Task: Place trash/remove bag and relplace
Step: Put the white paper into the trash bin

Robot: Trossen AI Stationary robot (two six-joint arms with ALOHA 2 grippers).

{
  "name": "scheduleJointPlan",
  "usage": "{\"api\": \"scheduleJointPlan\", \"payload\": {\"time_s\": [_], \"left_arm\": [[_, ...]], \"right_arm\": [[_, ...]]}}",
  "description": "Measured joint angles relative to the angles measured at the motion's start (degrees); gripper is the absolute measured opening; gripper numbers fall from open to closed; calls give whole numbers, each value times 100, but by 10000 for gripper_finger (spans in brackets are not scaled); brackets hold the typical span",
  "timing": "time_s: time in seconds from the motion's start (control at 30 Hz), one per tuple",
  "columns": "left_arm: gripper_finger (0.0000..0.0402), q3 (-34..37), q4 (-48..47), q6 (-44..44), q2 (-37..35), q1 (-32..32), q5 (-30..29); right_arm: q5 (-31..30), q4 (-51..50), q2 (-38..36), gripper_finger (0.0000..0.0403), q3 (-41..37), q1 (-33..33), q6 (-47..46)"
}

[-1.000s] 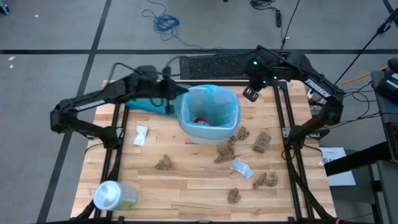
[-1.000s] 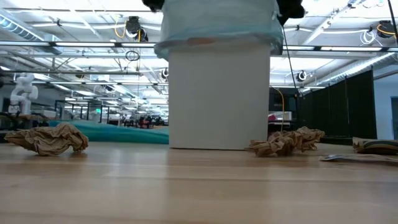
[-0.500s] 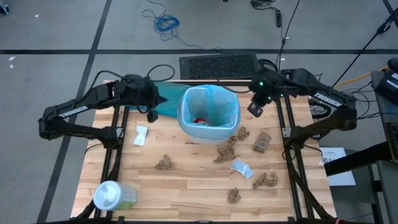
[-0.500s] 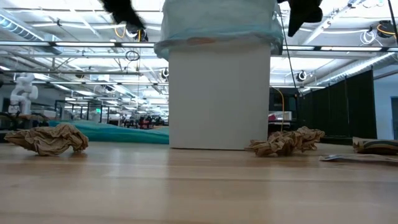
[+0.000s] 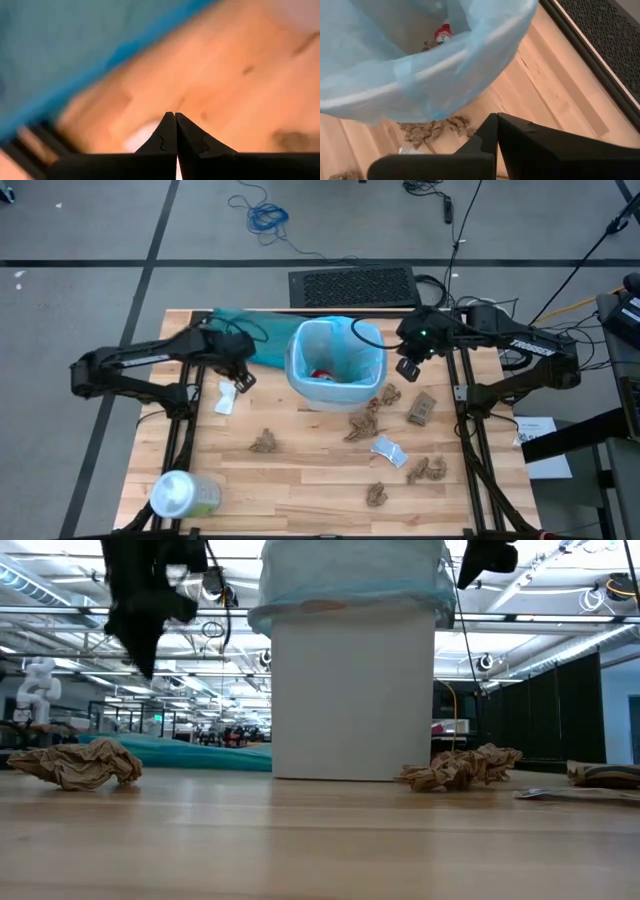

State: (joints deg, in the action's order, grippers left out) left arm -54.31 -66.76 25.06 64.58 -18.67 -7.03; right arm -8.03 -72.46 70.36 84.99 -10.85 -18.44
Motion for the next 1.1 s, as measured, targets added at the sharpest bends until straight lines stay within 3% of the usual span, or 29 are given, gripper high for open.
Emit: {"api": "scheduleJointPlan", "payload": {"time_s": [0.3,0.57,0.87,1.1], "left_arm": [[0,884,398,461,1140,272,-2],[30,951,812,418,1897,493,-2],[100,932,626,456,2062,493,-263],[127,919,411,468,2063,493,-310]], "right_arm": [[0,98,3,0,0,85,74],[2,89,3,0,0,85,111],[5,45,3,0,0,85,155],[9,41,5,0,2,83,177]]}}
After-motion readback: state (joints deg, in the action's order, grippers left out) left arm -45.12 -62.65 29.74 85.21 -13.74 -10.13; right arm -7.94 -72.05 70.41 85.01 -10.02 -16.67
